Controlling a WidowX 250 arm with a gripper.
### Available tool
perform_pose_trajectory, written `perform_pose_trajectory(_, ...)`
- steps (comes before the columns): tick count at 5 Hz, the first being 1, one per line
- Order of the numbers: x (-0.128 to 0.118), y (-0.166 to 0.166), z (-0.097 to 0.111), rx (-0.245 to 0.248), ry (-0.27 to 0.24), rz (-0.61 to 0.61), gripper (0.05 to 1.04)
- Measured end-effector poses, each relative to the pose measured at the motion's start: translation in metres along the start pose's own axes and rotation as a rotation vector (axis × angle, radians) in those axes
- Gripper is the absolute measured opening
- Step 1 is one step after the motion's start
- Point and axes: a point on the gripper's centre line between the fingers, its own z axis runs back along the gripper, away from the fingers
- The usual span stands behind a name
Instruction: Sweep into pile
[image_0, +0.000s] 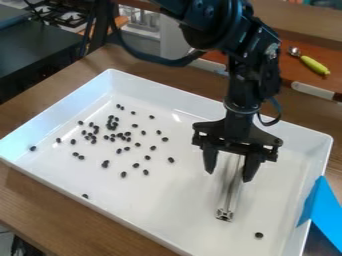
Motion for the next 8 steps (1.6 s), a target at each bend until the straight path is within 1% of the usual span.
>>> perform_pose_trajectory(1, 0.000, 0.001, -0.001, -0.011, 0.004, 0.004, 0.403)
perform_pose_trajectory(2, 0.001, 0.004, -0.001, -0.028, 0.017, 0.016, 0.349)
perform_pose_trajectory(3, 0.007, 0.014, -0.002, -0.029, 0.021, 0.025, 0.349)
perform_pose_trajectory(4, 0.012, 0.030, -0.004, -0.028, 0.034, 0.029, 0.349)
perform_pose_trajectory(5, 0.012, 0.048, -0.006, -0.025, 0.035, 0.014, 0.349)
perform_pose_trajectory(6, 0.014, 0.074, -0.008, -0.023, 0.013, 0.020, 0.349)
perform_pose_trajectory(7, 0.007, 0.104, -0.007, -0.017, -0.008, 0.001, 0.349)
perform_pose_trajectory(8, 0.005, 0.139, -0.007, -0.017, 0.001, -0.010, 0.349)
